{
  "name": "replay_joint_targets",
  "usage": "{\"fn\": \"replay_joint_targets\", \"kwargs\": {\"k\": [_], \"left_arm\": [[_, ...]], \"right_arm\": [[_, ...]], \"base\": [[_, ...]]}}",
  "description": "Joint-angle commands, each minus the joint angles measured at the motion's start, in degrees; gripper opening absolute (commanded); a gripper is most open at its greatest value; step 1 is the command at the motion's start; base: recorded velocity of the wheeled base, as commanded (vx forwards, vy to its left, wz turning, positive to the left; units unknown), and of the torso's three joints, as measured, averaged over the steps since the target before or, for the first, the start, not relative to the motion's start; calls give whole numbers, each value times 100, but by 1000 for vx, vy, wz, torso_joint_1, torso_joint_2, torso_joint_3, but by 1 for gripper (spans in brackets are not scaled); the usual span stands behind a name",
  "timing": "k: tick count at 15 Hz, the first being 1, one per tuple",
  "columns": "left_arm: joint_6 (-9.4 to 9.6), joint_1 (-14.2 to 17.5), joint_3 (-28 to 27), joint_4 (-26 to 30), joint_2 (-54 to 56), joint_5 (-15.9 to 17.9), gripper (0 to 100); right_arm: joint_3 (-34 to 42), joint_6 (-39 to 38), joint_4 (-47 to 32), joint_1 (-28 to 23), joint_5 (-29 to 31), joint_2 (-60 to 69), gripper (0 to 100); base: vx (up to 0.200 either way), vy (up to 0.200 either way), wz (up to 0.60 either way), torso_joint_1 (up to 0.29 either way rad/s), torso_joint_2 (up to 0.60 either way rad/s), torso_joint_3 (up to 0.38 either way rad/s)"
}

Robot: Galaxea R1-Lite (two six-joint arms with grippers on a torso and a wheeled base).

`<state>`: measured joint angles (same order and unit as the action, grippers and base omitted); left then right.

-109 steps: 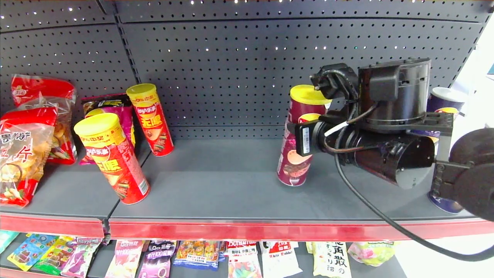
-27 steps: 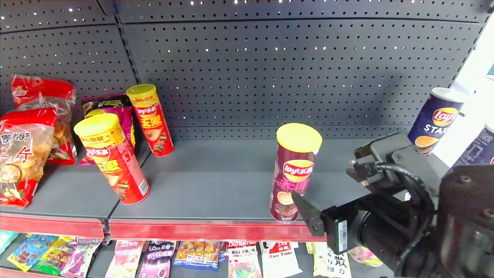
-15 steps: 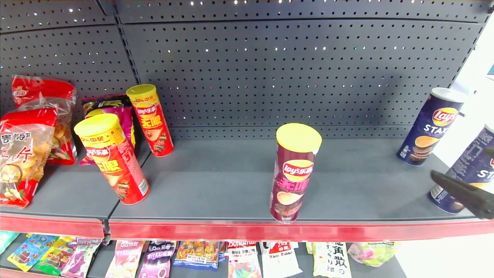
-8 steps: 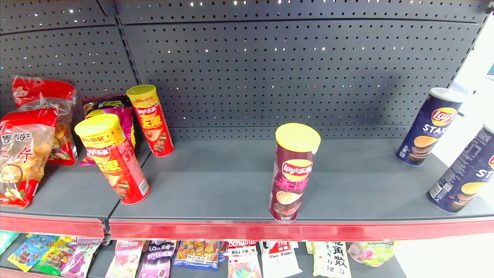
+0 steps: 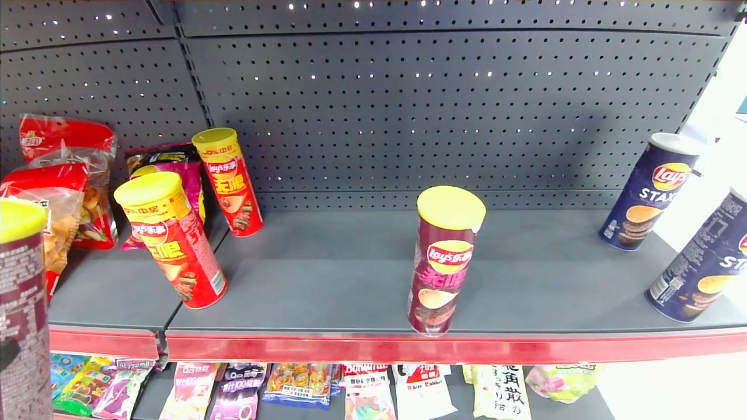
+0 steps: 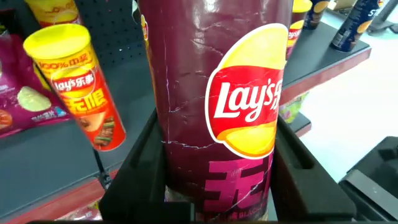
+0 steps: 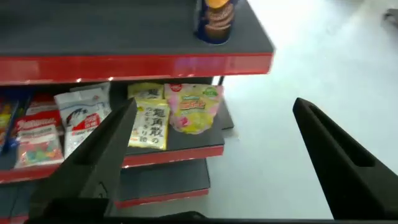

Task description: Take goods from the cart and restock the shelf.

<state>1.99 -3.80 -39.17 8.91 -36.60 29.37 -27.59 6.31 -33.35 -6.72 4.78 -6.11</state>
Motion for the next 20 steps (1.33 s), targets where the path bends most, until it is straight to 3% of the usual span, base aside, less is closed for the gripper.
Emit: {"fn": "replay_joint_targets", "kwargs": {"k": [1, 3, 4, 7, 9, 10, 14, 18, 20], "left_arm": [[3, 2, -3, -329, -471, 16, 0], [-5, 11, 6, -742, -717, -19, 0], [-5, 11, 32, -865, -779, -19, 0], [3, 11, 6, -874, -937, -54, 0], [12, 20, -21, -917, -990, -80, 0], [12, 20, -21, -944, -1025, -89, 0], [30, 11, -21, -1190, -1315, -115, 0], [30, 2, 14, -1295, -1403, -71, 0], [30, 2, 41, -1295, -1394, -63, 0]], "right_arm": [[324, 10, 92, -5, -557, 39, 100], [667, 10, 655, 13, -733, 39, 100], [1212, 1, 1402, 13, -952, 39, 100], [1388, -43, 1604, 505, -1506, -242, 100], [1704, 19, 1604, 988, -1445, 119, 100], [1862, 45, 1692, 962, -1357, 154, 100], [2056, -491, 2087, 680, 120, 602, 100], [2284, -385, 2588, 672, -197, 602, 100], [2609, -69, 3371, 672, -153, 602, 100]], "base": [[0, 0, 0, 0, 0, 0], [0, 0, 0, 0, 0, 0], [0, 0, 0, 0, 0, 0], [0, 0, 0, 0, 0, 0], [0, 0, 0, 0, 0, 0], [0, 0, 0, 0, 0, 0], [0, 0, 0, 0, 0, 0], [0, 0, 0, 0, 0, 0], [0, 0, 0, 0, 0, 0]]}}
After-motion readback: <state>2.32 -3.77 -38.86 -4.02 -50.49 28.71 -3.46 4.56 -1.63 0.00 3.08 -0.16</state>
